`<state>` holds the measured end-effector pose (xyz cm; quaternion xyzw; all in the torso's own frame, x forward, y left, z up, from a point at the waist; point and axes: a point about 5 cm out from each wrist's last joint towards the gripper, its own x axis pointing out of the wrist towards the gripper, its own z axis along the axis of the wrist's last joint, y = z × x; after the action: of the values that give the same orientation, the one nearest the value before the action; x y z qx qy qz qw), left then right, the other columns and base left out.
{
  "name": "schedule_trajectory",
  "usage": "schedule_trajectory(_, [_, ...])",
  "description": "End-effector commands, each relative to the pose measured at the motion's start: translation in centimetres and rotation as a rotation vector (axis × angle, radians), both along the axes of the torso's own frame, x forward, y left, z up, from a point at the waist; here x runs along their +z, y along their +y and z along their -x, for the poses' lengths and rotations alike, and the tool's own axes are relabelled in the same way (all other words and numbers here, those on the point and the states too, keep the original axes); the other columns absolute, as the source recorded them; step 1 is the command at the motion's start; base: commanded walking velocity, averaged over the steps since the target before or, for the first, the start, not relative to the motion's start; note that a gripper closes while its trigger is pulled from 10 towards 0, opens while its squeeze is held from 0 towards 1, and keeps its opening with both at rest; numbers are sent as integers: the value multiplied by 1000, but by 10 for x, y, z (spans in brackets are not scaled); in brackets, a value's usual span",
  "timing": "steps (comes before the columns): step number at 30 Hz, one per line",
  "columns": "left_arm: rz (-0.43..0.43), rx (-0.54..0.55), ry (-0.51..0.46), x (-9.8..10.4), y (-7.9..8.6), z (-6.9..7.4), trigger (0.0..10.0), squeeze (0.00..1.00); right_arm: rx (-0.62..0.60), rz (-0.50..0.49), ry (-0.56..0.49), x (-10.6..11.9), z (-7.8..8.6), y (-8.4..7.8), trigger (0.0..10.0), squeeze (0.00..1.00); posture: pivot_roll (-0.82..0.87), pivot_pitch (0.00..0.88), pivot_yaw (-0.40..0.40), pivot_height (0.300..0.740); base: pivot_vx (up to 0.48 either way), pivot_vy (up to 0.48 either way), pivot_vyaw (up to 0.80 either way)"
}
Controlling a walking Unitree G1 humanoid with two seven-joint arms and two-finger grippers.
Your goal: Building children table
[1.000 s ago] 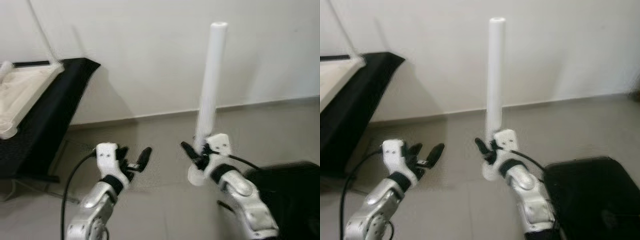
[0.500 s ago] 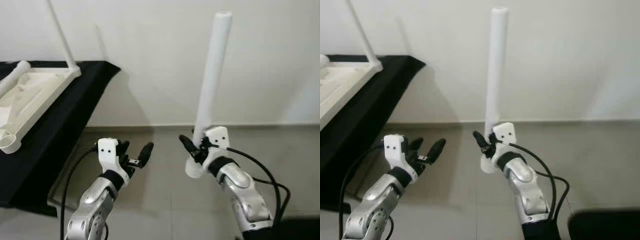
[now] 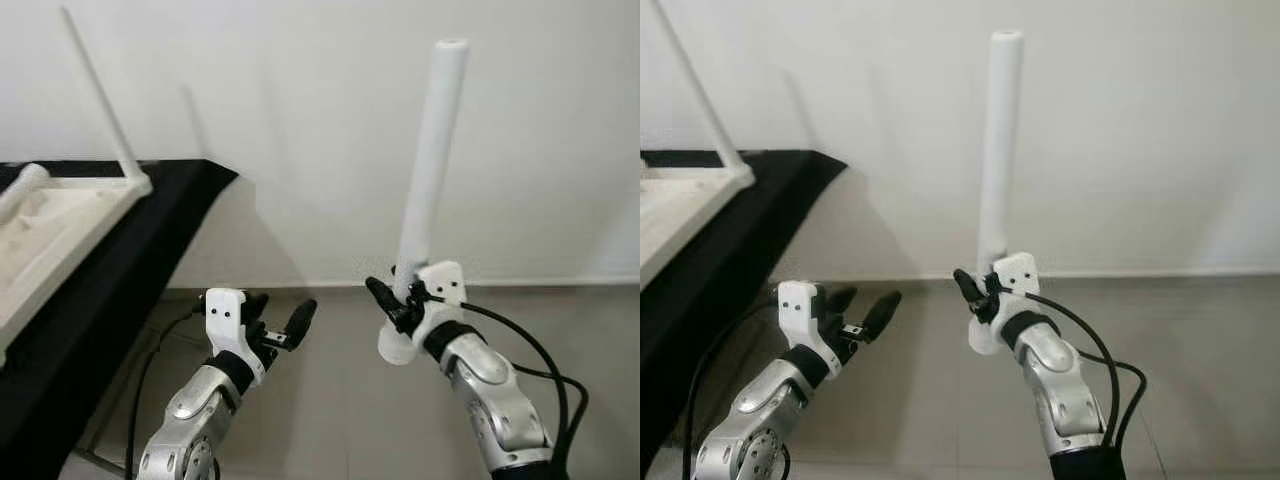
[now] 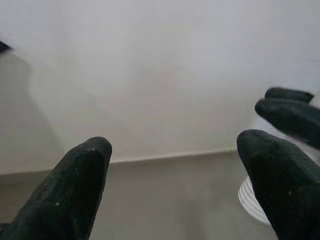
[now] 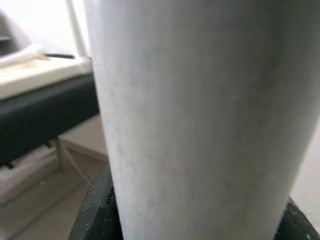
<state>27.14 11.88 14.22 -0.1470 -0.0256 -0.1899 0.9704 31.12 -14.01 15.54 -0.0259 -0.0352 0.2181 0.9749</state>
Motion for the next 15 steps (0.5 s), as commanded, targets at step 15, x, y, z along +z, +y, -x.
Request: schedule_trajectory(15, [9, 11, -41, 11, 0, -1, 10000, 0, 285, 32, -224, 60, 3, 20, 10000, 0, -48, 66, 27, 740, 419, 0, 693])
